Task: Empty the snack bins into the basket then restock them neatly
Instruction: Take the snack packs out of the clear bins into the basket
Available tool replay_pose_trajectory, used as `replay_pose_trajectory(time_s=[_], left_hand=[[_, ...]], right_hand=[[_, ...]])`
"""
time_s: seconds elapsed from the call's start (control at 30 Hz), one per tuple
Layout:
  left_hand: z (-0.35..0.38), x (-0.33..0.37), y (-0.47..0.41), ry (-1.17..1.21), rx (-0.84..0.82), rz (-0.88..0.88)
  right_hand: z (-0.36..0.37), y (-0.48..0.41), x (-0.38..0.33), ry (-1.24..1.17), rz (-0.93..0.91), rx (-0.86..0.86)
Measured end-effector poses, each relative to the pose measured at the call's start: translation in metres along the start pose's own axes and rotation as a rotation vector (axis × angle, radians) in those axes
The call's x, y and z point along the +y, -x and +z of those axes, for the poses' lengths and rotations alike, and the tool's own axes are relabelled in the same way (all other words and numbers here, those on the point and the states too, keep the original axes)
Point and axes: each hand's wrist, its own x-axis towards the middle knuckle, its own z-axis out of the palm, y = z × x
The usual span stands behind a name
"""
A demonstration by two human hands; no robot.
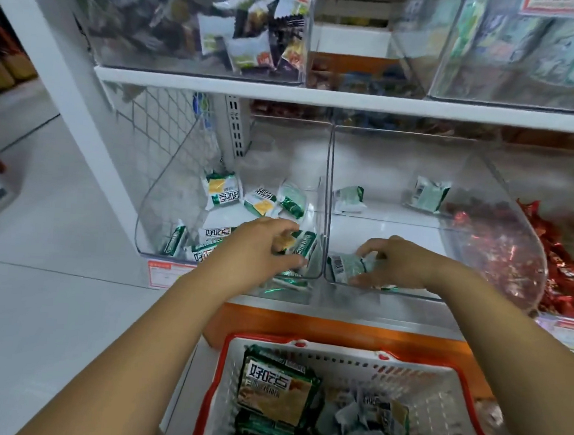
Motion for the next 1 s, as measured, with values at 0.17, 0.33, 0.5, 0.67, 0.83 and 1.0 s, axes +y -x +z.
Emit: replay_pose_trajectory(time_s=[0.17, 0.33, 0.5, 0.67, 0.83, 1.0], left_hand=[[0.005, 0.007, -0.025, 0.011, -0.186, -0.134], [0.0, 0.0, -0.032, 0.006, -0.166, -0.179], [-0.011, -0.025, -0.045, -0.055, -0.086, -0.216], [-0.004, -0.024, -0.055, -0.013, -0.192, -0.232], [-0.002, -0.024, -0.057, 0.067, -0.127, -0.245], [-0.003, -0.021, -0.055, 0.135, -0.161, -0.294]], right_hand=[[0.002, 0.008, 0.006, -0.188, -0.052, 0.017], [0.004, 0.012, 0.009, -0.274, -0.075, 0.028], [0.002, 0.003, 0.012, -0.206, -0.074, 0.117], [0.005, -0.005, 0.013, -0.174, -0.057, 0.094], [0.007, -0.004, 0.011, -0.188, -0.075, 0.085], [0.009, 0.0, 0.008, -0.186, -0.094, 0.106]])
